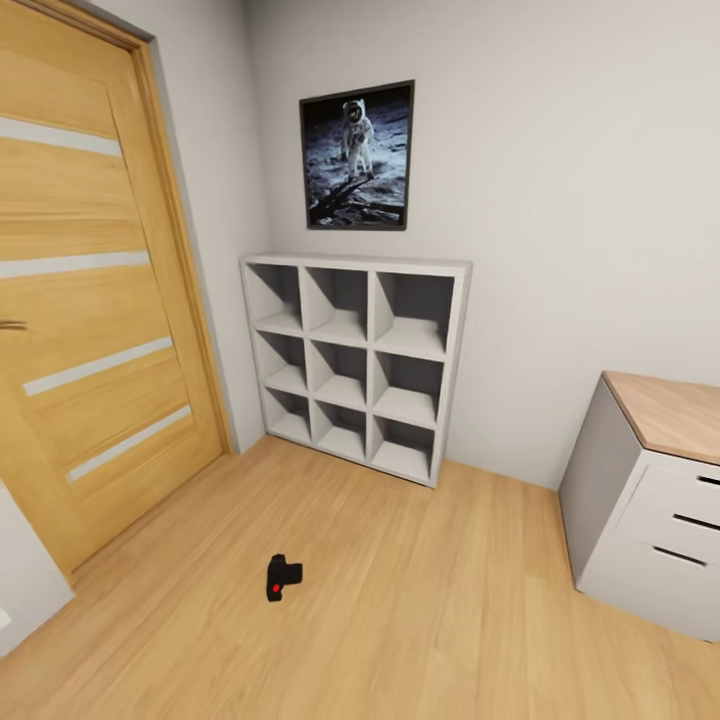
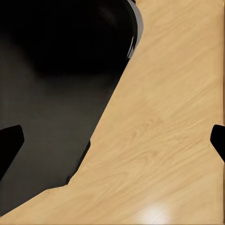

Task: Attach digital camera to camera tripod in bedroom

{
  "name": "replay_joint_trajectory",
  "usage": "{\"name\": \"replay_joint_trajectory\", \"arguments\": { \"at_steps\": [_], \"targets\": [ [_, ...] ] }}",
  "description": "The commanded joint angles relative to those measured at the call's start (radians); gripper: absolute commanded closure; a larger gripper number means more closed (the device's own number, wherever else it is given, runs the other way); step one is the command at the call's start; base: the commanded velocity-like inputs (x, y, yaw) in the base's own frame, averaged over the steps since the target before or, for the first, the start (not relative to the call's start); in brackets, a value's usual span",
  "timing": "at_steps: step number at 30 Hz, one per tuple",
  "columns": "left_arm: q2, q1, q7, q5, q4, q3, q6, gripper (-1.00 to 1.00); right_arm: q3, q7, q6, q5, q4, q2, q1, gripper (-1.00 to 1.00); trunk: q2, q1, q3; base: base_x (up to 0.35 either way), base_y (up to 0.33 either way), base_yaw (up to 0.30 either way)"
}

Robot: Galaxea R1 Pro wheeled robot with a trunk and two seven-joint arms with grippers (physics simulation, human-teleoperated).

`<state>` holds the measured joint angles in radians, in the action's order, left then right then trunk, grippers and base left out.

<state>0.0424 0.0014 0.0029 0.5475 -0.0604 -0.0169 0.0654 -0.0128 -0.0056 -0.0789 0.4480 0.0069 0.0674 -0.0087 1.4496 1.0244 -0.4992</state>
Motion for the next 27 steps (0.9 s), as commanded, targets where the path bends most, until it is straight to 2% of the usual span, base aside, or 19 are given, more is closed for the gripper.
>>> {"name": "replay_joint_trajectory", "arguments": {
  "at_steps": [1, 13, 16, 27],
  "targets": [
    [0.000, 0.000, 0.002, 0.002, -0.001, -0.001, 0.002, -1.00, -0.001, -0.001, -0.003, 0.003, 0.001, 0.000, -0.001, -1.00, 0.000, 0.001, -0.001, 0.317, 0.000, 0.005],
    [0.001, 0.000, 0.005, 0.002, -0.001, -0.002, 0.002, -1.00, 0.003, -0.002, -0.004, 0.003, 0.001, -0.001, -0.001, -1.00, 0.000, 0.001, -0.001, 0.317, -0.049, 0.001],
    [-0.013, 0.000, 0.005, 0.013, -0.001, -0.014, 0.016, -1.00, 0.020, 0.000, -0.006, 0.002, 0.006, 0.002, 0.000, -1.00, 0.000, 0.001, -0.001, 0.000, 0.000, 0.000],
    [-0.002, 0.000, 0.006, 0.010, -0.002, -0.015, 0.017, -1.00, 0.003, 0.000, -0.005, 0.006, 0.007, 0.016, 0.001, -1.00, 0.000, 0.001, -0.001, 0.000, 0.000, 0.000]
  ]
}}
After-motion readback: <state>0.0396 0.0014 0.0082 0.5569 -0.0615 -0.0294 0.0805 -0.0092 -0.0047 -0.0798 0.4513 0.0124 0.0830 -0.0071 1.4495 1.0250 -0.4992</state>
